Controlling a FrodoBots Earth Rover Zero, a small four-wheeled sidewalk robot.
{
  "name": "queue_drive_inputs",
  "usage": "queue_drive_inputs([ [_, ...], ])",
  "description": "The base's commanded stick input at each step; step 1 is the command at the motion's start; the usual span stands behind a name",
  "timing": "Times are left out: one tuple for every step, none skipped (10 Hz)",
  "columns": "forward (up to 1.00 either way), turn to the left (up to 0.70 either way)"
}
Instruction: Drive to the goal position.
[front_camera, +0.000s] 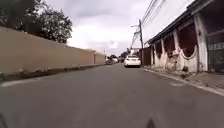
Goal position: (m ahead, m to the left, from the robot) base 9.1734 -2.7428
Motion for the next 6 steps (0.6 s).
queue_drive_inputs([
  [0.7, 0.0],
  [0.7, 0.0],
  [0.7, 0.0],
  [0.7, 0.0],
  [0.7, 0.0],
  [0.7, 0.0],
])
